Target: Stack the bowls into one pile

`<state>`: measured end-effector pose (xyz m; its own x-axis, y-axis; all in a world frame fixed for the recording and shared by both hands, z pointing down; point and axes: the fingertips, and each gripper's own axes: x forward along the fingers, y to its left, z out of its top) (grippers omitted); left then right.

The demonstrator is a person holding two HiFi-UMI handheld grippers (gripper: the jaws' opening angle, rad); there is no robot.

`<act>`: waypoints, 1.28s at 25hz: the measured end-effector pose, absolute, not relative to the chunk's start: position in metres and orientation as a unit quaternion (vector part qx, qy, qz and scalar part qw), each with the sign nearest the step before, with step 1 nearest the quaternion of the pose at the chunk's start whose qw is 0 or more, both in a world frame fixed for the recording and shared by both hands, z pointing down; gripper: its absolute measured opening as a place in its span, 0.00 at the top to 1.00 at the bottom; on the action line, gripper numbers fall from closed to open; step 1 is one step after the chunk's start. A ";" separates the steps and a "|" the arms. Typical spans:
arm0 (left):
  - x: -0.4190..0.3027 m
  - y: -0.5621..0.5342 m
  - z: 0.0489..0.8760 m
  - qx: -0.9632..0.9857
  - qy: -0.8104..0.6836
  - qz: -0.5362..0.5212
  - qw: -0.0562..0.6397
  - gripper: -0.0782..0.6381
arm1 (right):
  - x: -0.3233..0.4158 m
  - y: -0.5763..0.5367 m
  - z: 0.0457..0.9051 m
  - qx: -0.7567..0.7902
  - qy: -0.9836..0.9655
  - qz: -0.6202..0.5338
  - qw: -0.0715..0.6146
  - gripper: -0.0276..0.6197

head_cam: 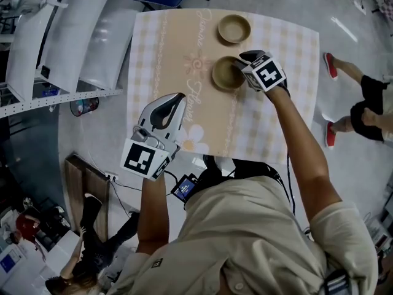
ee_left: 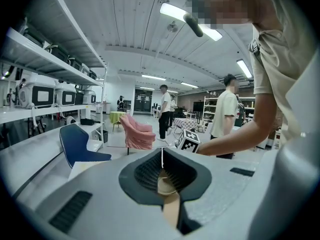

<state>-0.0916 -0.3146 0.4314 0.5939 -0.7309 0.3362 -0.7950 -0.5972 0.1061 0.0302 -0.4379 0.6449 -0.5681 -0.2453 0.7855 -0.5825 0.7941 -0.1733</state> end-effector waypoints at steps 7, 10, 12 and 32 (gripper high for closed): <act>-0.088 -0.322 0.433 0.884 -0.432 0.132 0.124 0.87 | 0.032 -0.449 0.628 0.239 -0.870 0.197 0.383 0.80; -0.088 -0.324 0.435 0.883 -0.433 0.132 0.124 0.87 | 0.035 -0.458 0.618 0.243 -0.874 0.188 0.376 0.79; -0.087 -0.326 0.436 0.883 -0.433 0.133 0.125 0.87 | 0.036 -0.462 0.616 0.241 -0.874 0.189 0.376 0.79; -0.088 -0.337 0.450 0.876 -0.439 0.142 0.139 0.87 | 0.075 -0.552 0.629 0.355 -0.848 0.211 0.332 0.78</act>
